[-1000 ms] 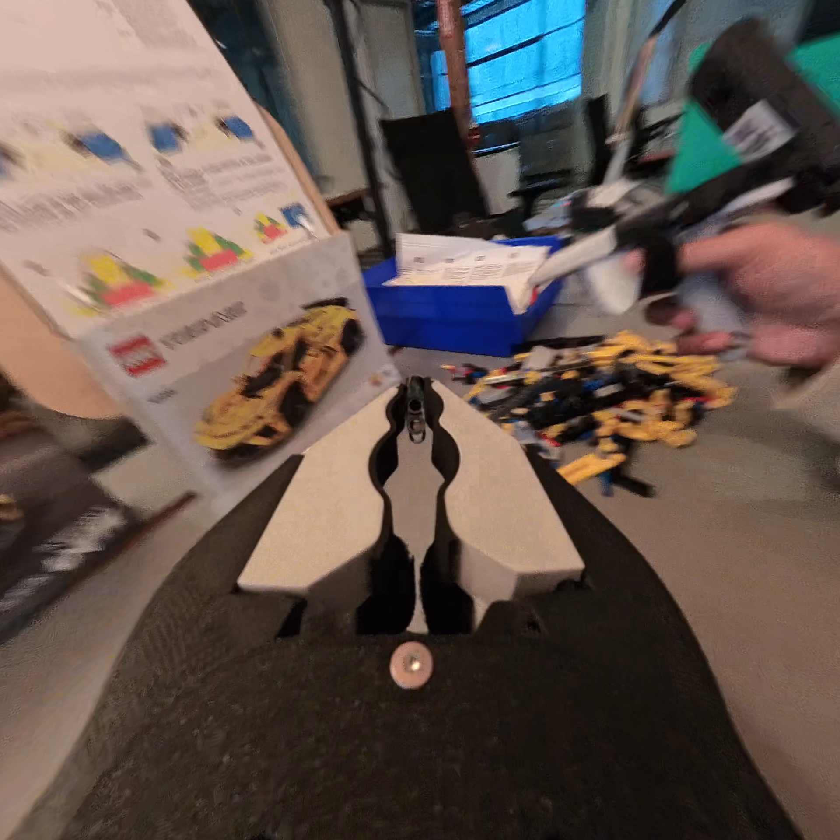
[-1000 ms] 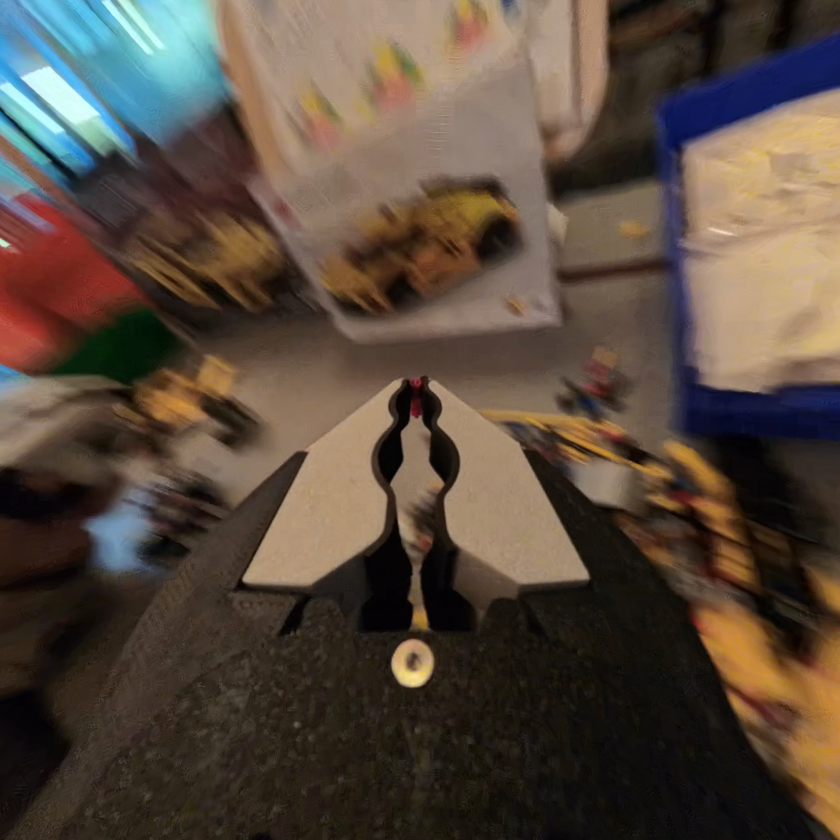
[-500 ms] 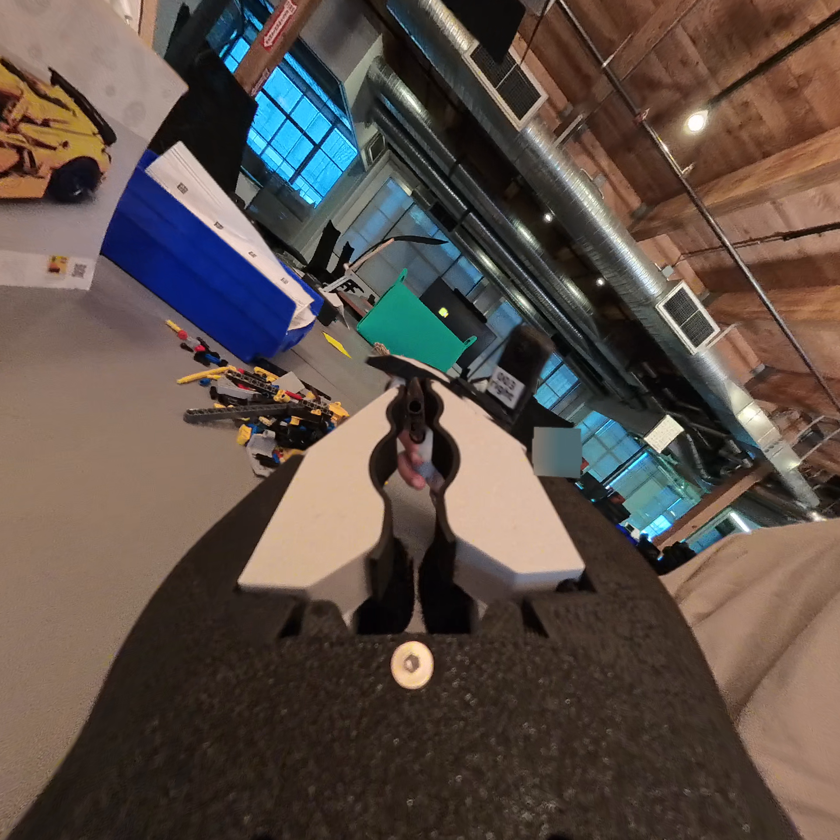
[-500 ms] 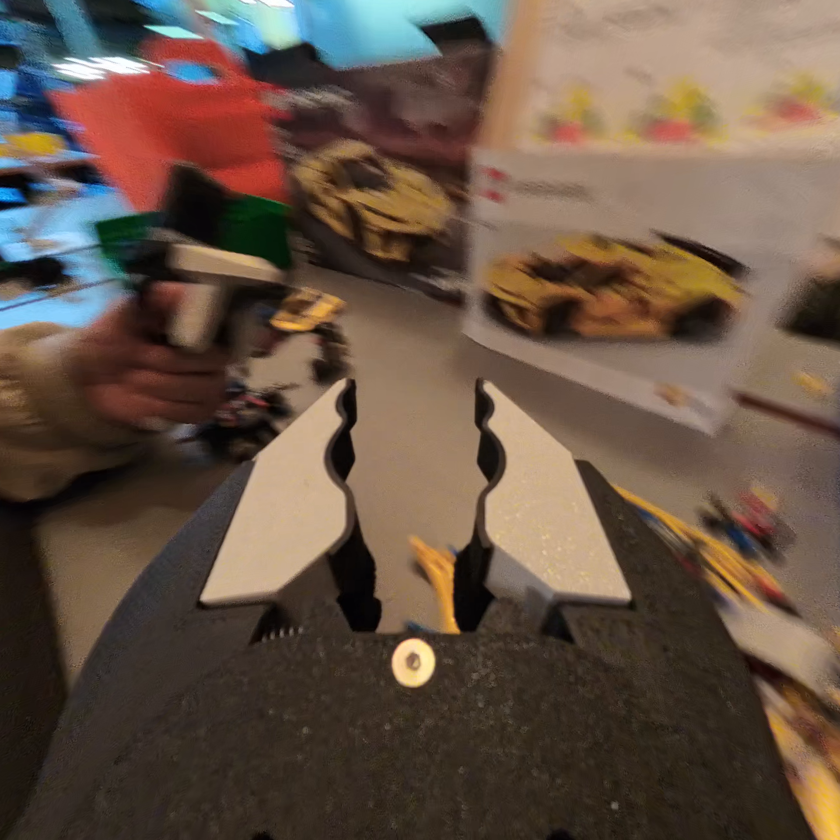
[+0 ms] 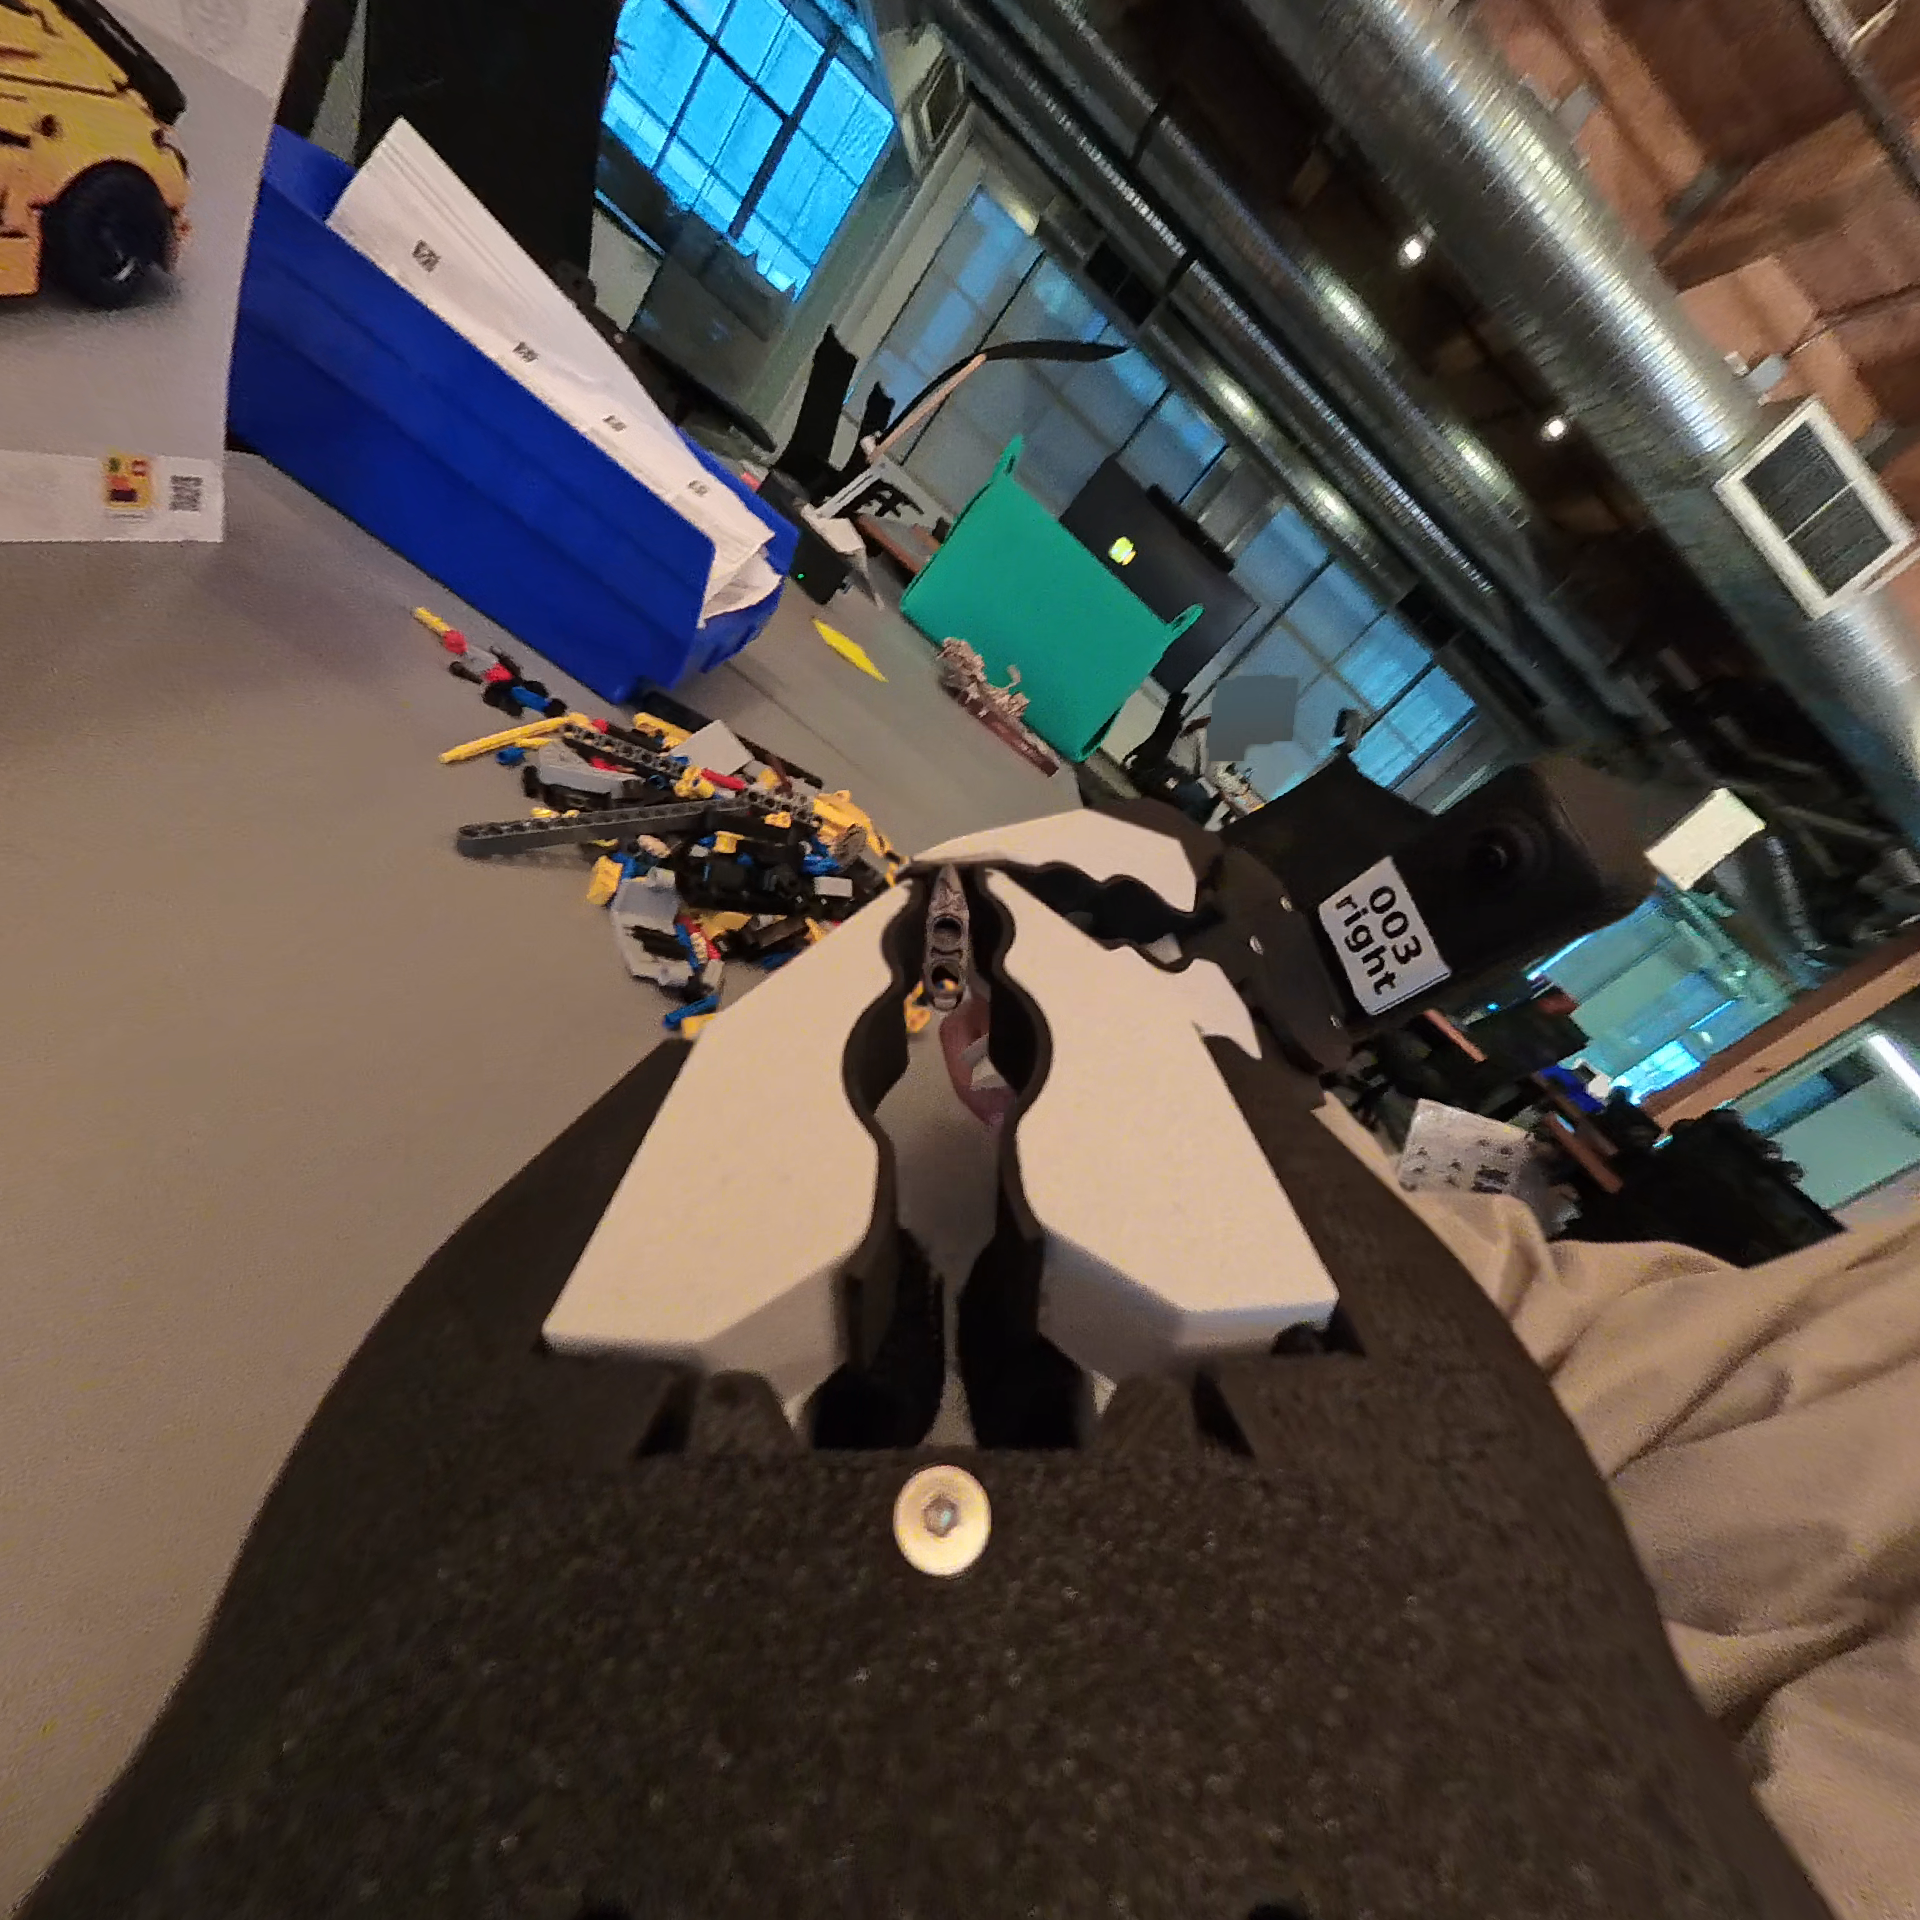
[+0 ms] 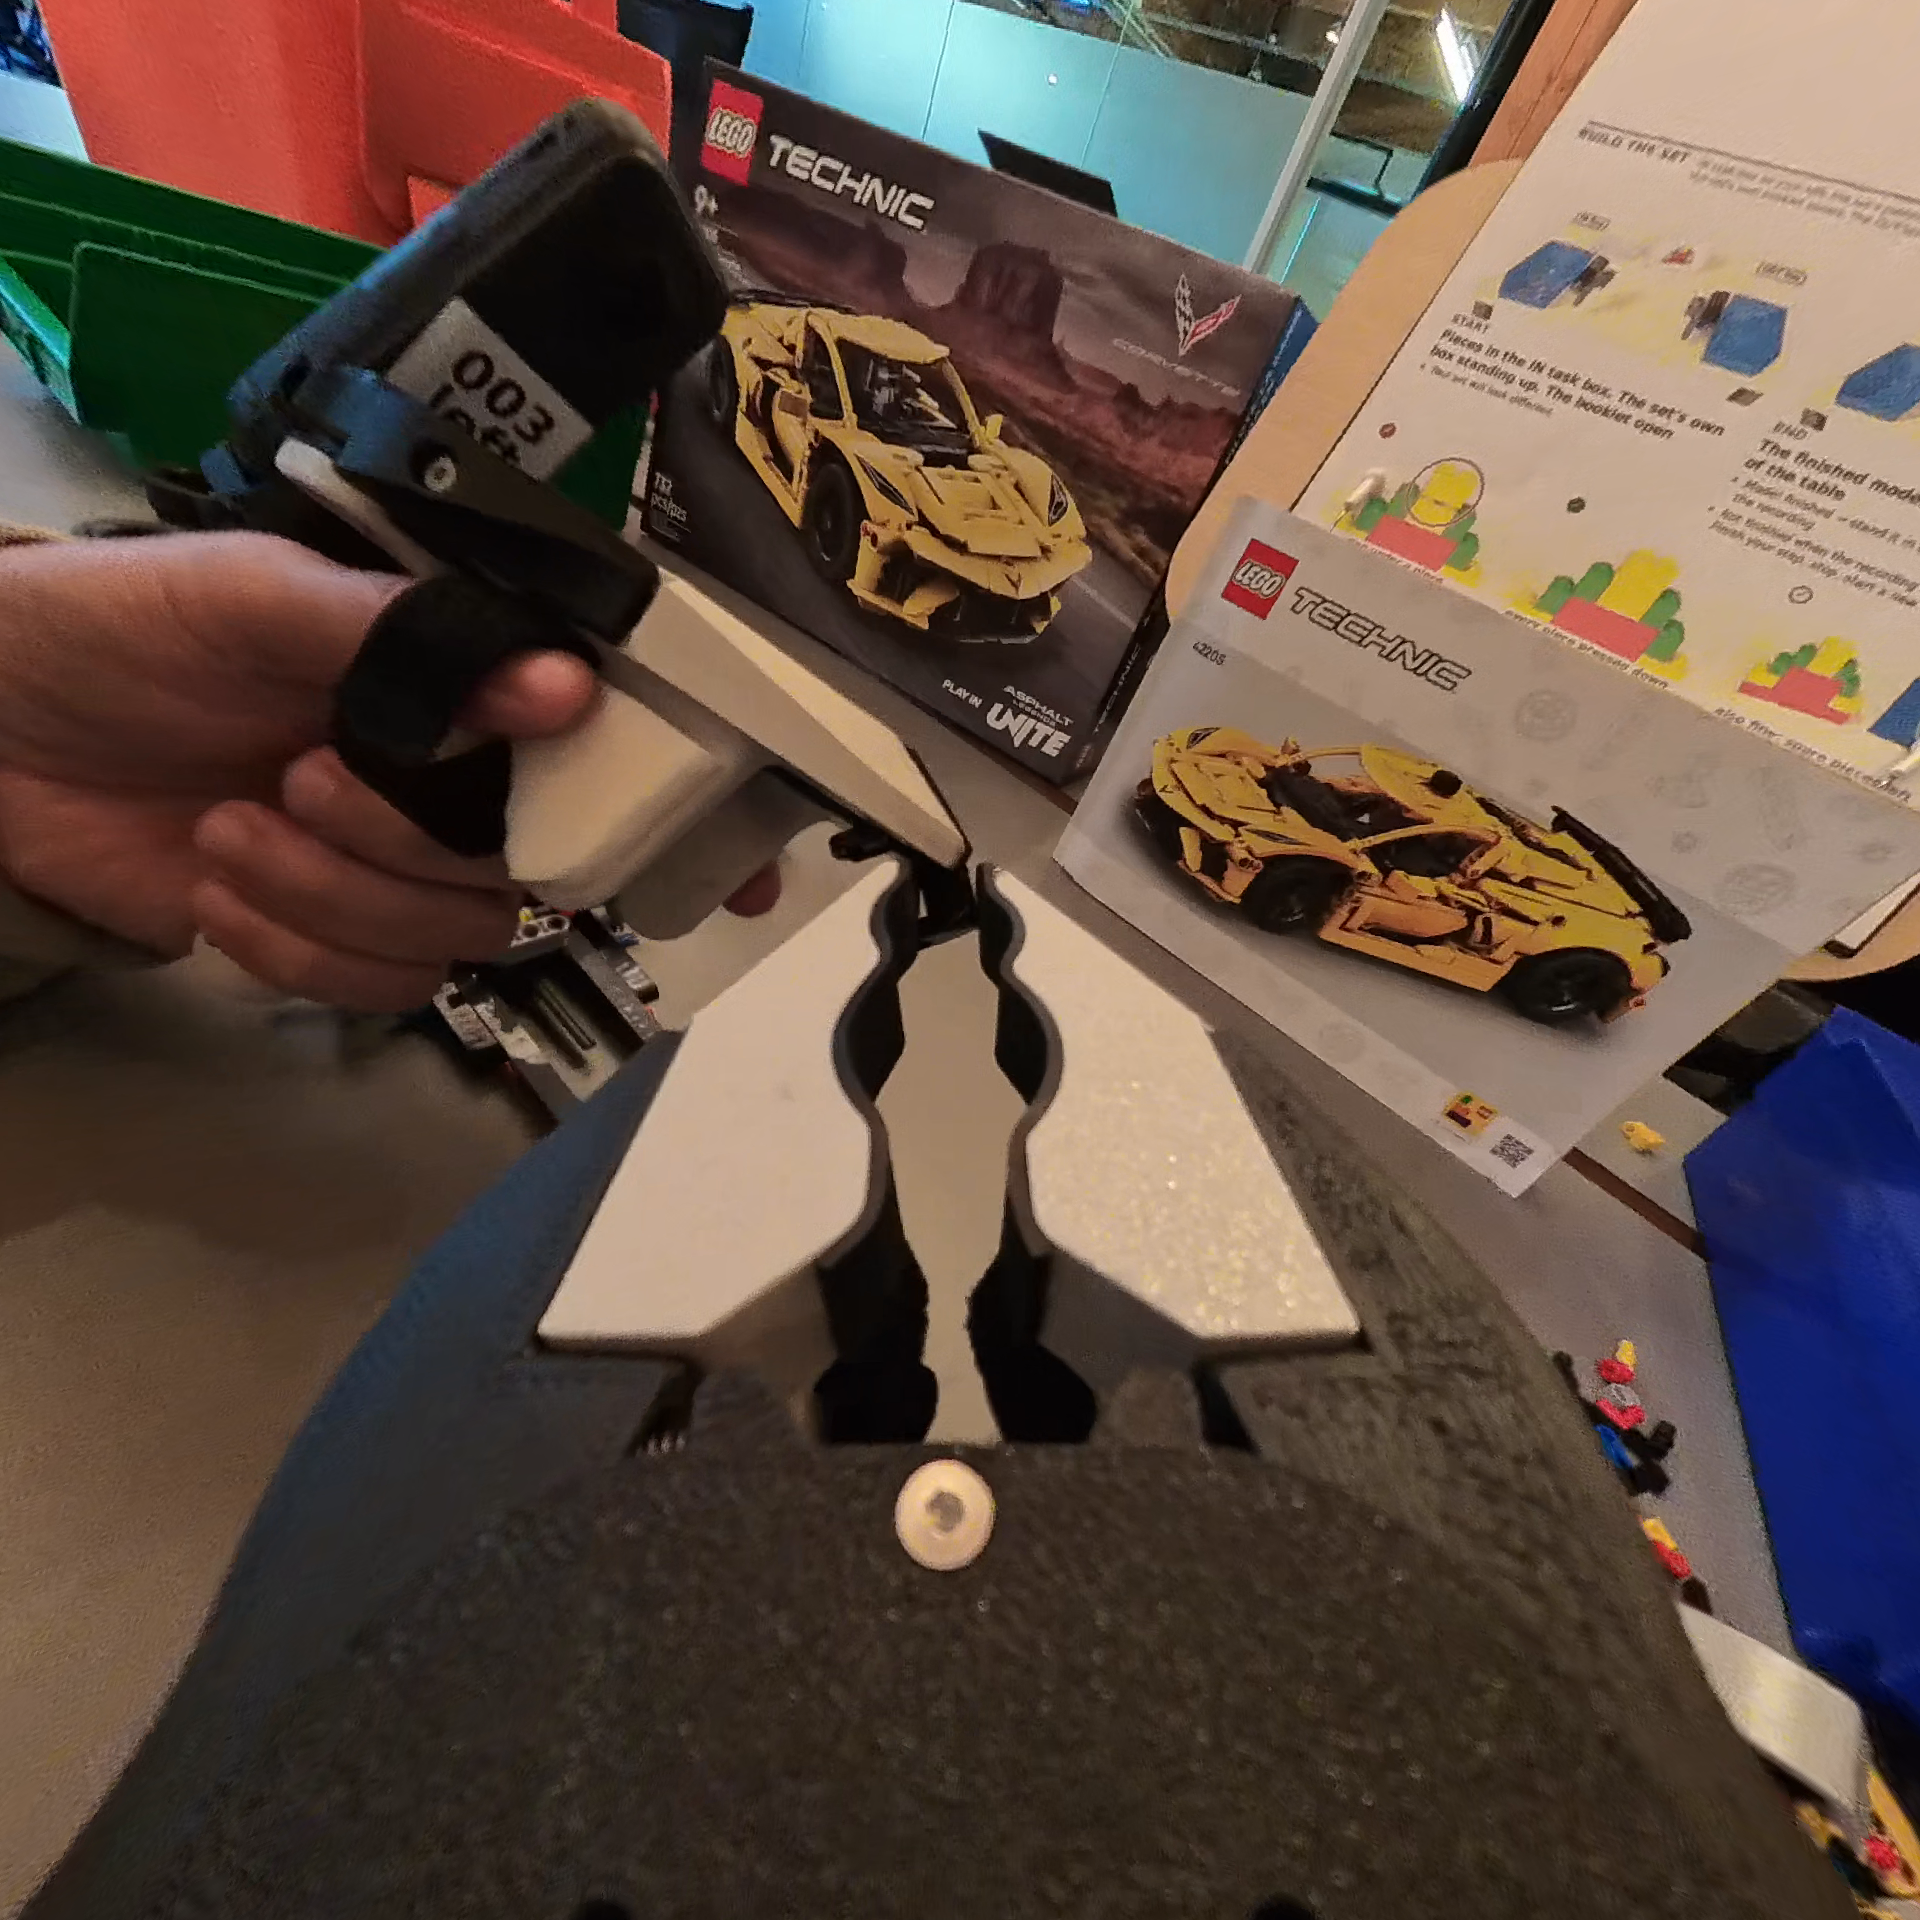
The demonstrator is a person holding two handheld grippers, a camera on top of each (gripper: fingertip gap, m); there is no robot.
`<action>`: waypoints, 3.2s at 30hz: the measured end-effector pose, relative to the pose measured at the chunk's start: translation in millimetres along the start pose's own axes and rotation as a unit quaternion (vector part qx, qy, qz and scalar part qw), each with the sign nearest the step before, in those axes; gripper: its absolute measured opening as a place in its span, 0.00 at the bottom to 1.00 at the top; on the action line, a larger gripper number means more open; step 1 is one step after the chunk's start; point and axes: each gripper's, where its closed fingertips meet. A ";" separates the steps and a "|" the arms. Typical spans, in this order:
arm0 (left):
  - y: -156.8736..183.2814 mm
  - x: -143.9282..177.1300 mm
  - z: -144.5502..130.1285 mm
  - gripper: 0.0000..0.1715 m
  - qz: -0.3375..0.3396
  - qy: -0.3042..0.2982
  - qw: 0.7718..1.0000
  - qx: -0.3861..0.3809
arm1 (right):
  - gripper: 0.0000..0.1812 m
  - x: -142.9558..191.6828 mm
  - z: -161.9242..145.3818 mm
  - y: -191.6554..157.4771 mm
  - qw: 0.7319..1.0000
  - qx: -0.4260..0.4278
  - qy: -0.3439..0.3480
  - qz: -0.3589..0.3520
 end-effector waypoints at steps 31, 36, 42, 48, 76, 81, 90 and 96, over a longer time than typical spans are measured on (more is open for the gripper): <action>-18.3 38.1 34.4 0.12 0.111 -0.017 0.977 -0.184 | 0.15 134.3 -144.7 220.2 0.869 -0.225 -0.290 -0.332; -32.2 71.2 50.2 0.12 0.161 -0.059 0.962 -0.212 | 0.18 87.1 -70.4 196.5 0.922 -0.235 -0.250 -0.179; -46.7 113.8 33.5 0.15 0.163 -0.163 0.959 -0.164 | 0.25 2.3 -13.9 19.2 0.927 -0.143 -0.227 0.264; -59.8 134.5 -16.5 0.15 0.168 -0.309 0.922 -0.163 | 0.22 -32.7 -76.4 -70.2 0.895 -0.059 -0.247 0.367; -44.4 124.9 19.3 0.19 0.085 -0.161 0.974 -0.134 | 0.04 -47.3 -36.1 -65.2 0.934 0.300 -0.020 0.195; -38.8 127.6 7.7 0.23 0.050 -0.177 0.975 -0.128 | 0.03 -44.6 -26.8 -62.5 0.915 0.375 0.017 0.148; -35.2 137.8 -2.3 0.16 0.025 -0.202 0.973 -0.106 | 0.05 -49.6 -39.6 -60.0 0.940 0.300 -0.041 0.158; -58.5 134.5 -16.6 0.17 0.078 -0.235 0.963 -0.110 | 0.05 -51.0 -56.8 -59.3 0.959 0.154 -0.113 0.211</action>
Point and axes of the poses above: each gripper's, where its closed fingertips meet, x back along the fingers, z out of its top, y = z × x across the jaws, and after that the axes turned 6 degrees about -z, right-handed
